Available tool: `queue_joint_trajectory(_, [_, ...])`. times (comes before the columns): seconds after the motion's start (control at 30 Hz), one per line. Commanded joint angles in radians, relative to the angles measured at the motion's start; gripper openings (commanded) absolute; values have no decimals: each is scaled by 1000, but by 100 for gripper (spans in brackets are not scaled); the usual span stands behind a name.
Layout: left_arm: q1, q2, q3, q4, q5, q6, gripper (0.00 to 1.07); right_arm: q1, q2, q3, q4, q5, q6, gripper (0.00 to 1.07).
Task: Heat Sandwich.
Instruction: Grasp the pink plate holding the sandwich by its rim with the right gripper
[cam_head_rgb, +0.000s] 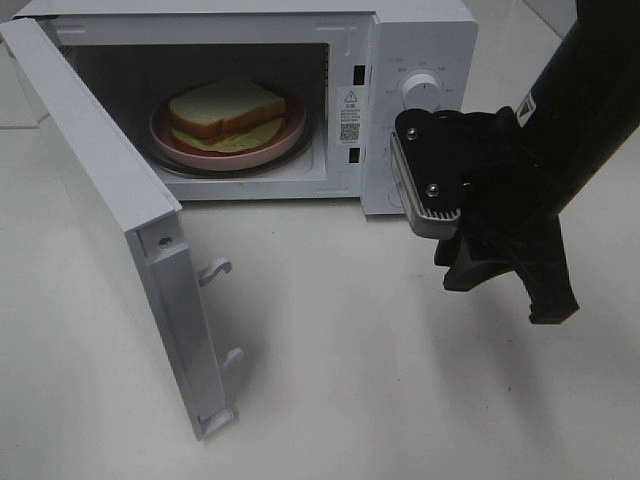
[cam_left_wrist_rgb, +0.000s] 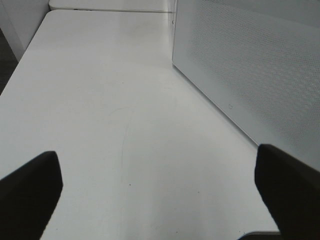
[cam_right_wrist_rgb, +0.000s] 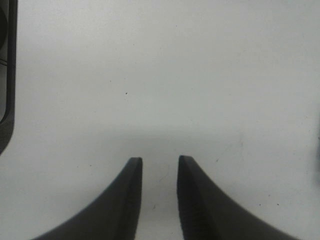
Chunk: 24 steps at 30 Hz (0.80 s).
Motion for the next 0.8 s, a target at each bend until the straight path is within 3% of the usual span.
queue_joint_trajectory(0.03, [3, -6, 4, -1, -12, -3, 98, -1, -7, -2, -25, -10, -13, 45])
queue_joint_trajectory(0.1, [3, -6, 4, -1, -12, -3, 98, -1, -7, -2, -35, -14, -13, 50])
queue_joint_trajectory(0.17, [3, -6, 4, -1, -12, -3, 98, -1, -7, -2, -52, -22, -13, 66])
queue_joint_trajectory(0.23, [3, -6, 4, -1, -12, -3, 98, -1, -7, -2, -52, -26, -12, 71])
queue_joint_trajectory(0.27, [3, -6, 4, -1, -12, -3, 98, -1, -7, -2, -52, -31, -12, 82])
queue_joint_trajectory(0.37, [3, -6, 4, -1, -12, -3, 98, 2, -7, -2, -108, -40, -5, 93])
queue_joint_trajectory(0.8, [3, -6, 4, -1, -12, -3, 98, 32, -7, -31, -228, -107, 8, 91])
